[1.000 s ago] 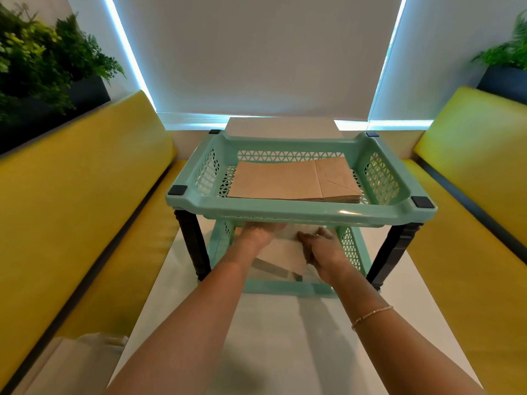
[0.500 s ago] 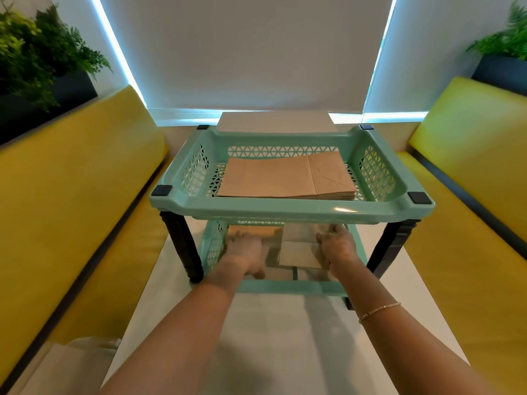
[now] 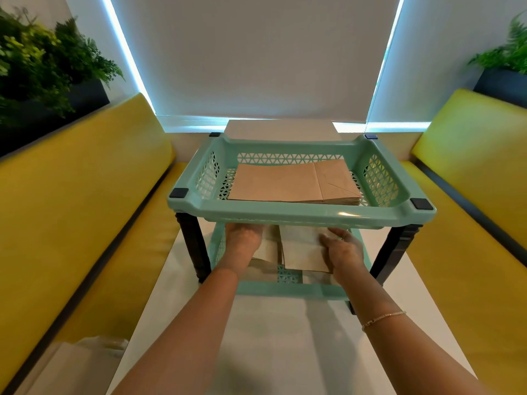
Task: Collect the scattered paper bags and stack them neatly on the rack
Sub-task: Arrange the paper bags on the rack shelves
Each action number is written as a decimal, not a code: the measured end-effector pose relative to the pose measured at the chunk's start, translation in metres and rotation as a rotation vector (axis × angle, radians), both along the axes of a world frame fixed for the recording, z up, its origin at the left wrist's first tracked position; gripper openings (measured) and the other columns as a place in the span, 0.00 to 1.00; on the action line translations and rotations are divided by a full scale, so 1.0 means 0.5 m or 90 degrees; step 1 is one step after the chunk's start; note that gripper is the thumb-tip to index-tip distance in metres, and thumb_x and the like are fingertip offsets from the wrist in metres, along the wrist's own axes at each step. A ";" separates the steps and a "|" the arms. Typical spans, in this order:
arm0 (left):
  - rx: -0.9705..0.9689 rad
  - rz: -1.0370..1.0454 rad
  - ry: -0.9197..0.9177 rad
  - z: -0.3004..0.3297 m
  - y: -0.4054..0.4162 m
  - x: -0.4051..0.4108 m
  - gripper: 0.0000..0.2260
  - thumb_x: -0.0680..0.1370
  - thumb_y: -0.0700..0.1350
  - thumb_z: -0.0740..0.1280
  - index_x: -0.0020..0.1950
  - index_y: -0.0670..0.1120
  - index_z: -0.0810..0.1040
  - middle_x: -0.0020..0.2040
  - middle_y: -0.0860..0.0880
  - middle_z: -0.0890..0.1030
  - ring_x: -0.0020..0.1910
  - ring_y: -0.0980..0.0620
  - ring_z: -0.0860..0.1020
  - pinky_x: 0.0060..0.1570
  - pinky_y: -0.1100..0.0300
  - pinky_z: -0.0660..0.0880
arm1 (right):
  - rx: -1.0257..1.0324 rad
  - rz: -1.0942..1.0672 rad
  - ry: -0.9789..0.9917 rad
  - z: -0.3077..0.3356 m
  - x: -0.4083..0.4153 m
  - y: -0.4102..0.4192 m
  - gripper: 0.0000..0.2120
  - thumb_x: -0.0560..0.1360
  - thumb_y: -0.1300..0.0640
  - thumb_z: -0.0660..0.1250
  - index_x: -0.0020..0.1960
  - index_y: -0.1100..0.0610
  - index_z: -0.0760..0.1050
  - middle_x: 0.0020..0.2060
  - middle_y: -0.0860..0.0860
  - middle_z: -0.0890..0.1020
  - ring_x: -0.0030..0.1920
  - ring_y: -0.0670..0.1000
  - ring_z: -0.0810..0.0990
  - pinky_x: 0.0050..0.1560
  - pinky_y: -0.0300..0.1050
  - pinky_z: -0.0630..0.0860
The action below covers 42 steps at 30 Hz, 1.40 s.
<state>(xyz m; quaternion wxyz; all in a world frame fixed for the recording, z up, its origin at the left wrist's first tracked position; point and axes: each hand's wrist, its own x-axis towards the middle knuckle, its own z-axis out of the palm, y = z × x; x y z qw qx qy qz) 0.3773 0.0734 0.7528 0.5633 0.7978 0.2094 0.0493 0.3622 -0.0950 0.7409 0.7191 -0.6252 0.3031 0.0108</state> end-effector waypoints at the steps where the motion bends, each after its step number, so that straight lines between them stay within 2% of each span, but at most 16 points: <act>1: 0.004 -0.024 -0.004 0.004 -0.002 -0.011 0.21 0.82 0.39 0.55 0.75 0.42 0.58 0.73 0.41 0.65 0.71 0.42 0.64 0.68 0.60 0.61 | 0.001 0.000 -0.002 -0.001 0.000 0.002 0.06 0.75 0.60 0.68 0.50 0.51 0.75 0.43 0.51 0.77 0.47 0.53 0.77 0.53 0.49 0.78; 3: -0.164 0.015 0.028 0.001 -0.010 -0.028 0.18 0.80 0.43 0.62 0.69 0.42 0.67 0.67 0.44 0.72 0.65 0.44 0.71 0.62 0.55 0.68 | 0.016 0.003 0.000 -0.003 -0.001 0.005 0.04 0.76 0.60 0.66 0.47 0.52 0.75 0.44 0.52 0.78 0.44 0.52 0.77 0.47 0.47 0.78; 6: -0.208 -0.033 0.015 -0.005 -0.014 -0.062 0.04 0.75 0.42 0.69 0.48 0.45 0.76 0.51 0.49 0.79 0.58 0.44 0.76 0.60 0.52 0.72 | 0.027 0.029 0.002 0.001 -0.010 0.015 0.05 0.78 0.61 0.63 0.45 0.54 0.76 0.39 0.51 0.77 0.35 0.48 0.74 0.38 0.41 0.77; 7: -0.254 -0.050 0.014 -0.011 -0.016 -0.069 0.04 0.75 0.40 0.70 0.44 0.47 0.76 0.47 0.49 0.80 0.57 0.43 0.77 0.61 0.48 0.73 | 0.027 0.037 0.003 0.001 -0.012 0.018 0.05 0.78 0.61 0.62 0.47 0.55 0.76 0.38 0.51 0.76 0.34 0.48 0.73 0.38 0.42 0.77; 10: -0.293 -0.076 0.028 -0.012 -0.021 -0.082 0.05 0.74 0.41 0.70 0.45 0.50 0.76 0.47 0.48 0.81 0.55 0.45 0.78 0.62 0.45 0.72 | 0.008 0.082 0.023 0.004 -0.025 0.027 0.07 0.79 0.56 0.61 0.50 0.57 0.76 0.40 0.55 0.77 0.39 0.52 0.77 0.48 0.50 0.78; 12: -0.307 -0.095 0.053 -0.014 -0.022 -0.084 0.04 0.75 0.43 0.69 0.46 0.50 0.76 0.47 0.49 0.81 0.49 0.50 0.78 0.57 0.51 0.74 | -0.007 0.120 0.028 0.003 -0.032 0.033 0.08 0.79 0.52 0.61 0.50 0.57 0.74 0.43 0.57 0.78 0.45 0.57 0.79 0.48 0.53 0.79; 14: -0.321 -0.102 0.071 -0.010 -0.024 -0.087 0.02 0.76 0.42 0.67 0.46 0.49 0.76 0.46 0.49 0.81 0.47 0.51 0.79 0.52 0.54 0.76 | -0.018 0.145 0.015 0.004 -0.035 0.037 0.10 0.79 0.51 0.62 0.52 0.58 0.74 0.43 0.57 0.80 0.44 0.58 0.81 0.45 0.52 0.80; 18: -0.323 -0.094 0.119 -0.008 -0.019 -0.092 0.03 0.74 0.44 0.70 0.45 0.47 0.78 0.49 0.44 0.83 0.54 0.43 0.79 0.61 0.44 0.72 | -0.060 0.168 0.010 0.010 -0.037 0.032 0.14 0.76 0.50 0.65 0.56 0.58 0.74 0.47 0.58 0.81 0.46 0.58 0.82 0.47 0.53 0.81; 20: -0.316 -0.081 0.102 -0.013 -0.015 -0.089 0.04 0.72 0.43 0.72 0.42 0.46 0.78 0.47 0.44 0.83 0.52 0.43 0.80 0.61 0.44 0.72 | -0.109 0.163 -0.004 0.015 -0.035 0.026 0.14 0.76 0.52 0.67 0.58 0.58 0.75 0.46 0.55 0.80 0.47 0.56 0.79 0.48 0.51 0.79; 22: -0.319 -0.060 0.071 -0.014 -0.016 -0.086 0.05 0.71 0.42 0.73 0.40 0.46 0.78 0.43 0.48 0.83 0.47 0.50 0.80 0.63 0.52 0.70 | -0.130 0.144 -0.020 0.014 -0.033 0.021 0.12 0.76 0.56 0.67 0.58 0.58 0.77 0.42 0.52 0.79 0.47 0.53 0.77 0.51 0.50 0.77; 24: -0.337 -0.049 0.036 -0.013 -0.018 -0.090 0.05 0.72 0.40 0.73 0.39 0.46 0.77 0.39 0.53 0.80 0.40 0.60 0.75 0.57 0.60 0.65 | -0.145 0.127 -0.028 0.012 -0.031 0.016 0.08 0.75 0.59 0.67 0.53 0.57 0.78 0.38 0.49 0.79 0.45 0.52 0.78 0.56 0.52 0.77; 26: -0.349 -0.040 0.019 -0.017 -0.017 -0.090 0.05 0.72 0.40 0.73 0.40 0.45 0.77 0.39 0.54 0.79 0.37 0.64 0.72 0.54 0.62 0.63 | -0.143 0.116 -0.025 0.013 -0.029 0.014 0.02 0.75 0.60 0.68 0.45 0.53 0.77 0.38 0.49 0.79 0.45 0.51 0.78 0.58 0.53 0.77; 28: -0.361 -0.034 0.008 -0.022 -0.012 -0.090 0.04 0.72 0.40 0.73 0.42 0.44 0.78 0.39 0.54 0.80 0.37 0.65 0.73 0.54 0.64 0.64 | -0.150 0.106 -0.021 0.012 -0.026 0.010 0.03 0.75 0.59 0.67 0.44 0.52 0.77 0.38 0.48 0.78 0.47 0.52 0.78 0.59 0.53 0.76; 32: -0.360 -0.042 0.006 -0.028 -0.007 -0.084 0.05 0.73 0.39 0.72 0.40 0.45 0.76 0.39 0.53 0.79 0.37 0.64 0.73 0.42 0.72 0.66 | -0.135 0.095 -0.031 0.008 -0.022 0.001 0.05 0.75 0.59 0.66 0.44 0.51 0.77 0.40 0.51 0.80 0.49 0.54 0.80 0.56 0.52 0.78; 37: -0.356 -0.030 0.015 -0.023 -0.008 -0.084 0.04 0.74 0.40 0.70 0.47 0.41 0.79 0.38 0.52 0.77 0.36 0.61 0.73 0.34 0.71 0.66 | -0.097 0.128 -0.038 0.010 -0.023 0.002 0.04 0.77 0.62 0.65 0.47 0.55 0.78 0.41 0.54 0.80 0.46 0.56 0.79 0.54 0.55 0.78; 42: -0.359 -0.012 0.045 -0.026 -0.005 -0.084 0.03 0.72 0.41 0.72 0.40 0.45 0.79 0.42 0.45 0.82 0.43 0.48 0.78 0.44 0.57 0.75 | -0.113 0.119 -0.027 0.012 -0.018 -0.001 0.03 0.77 0.58 0.65 0.50 0.54 0.77 0.43 0.52 0.78 0.47 0.54 0.77 0.58 0.54 0.76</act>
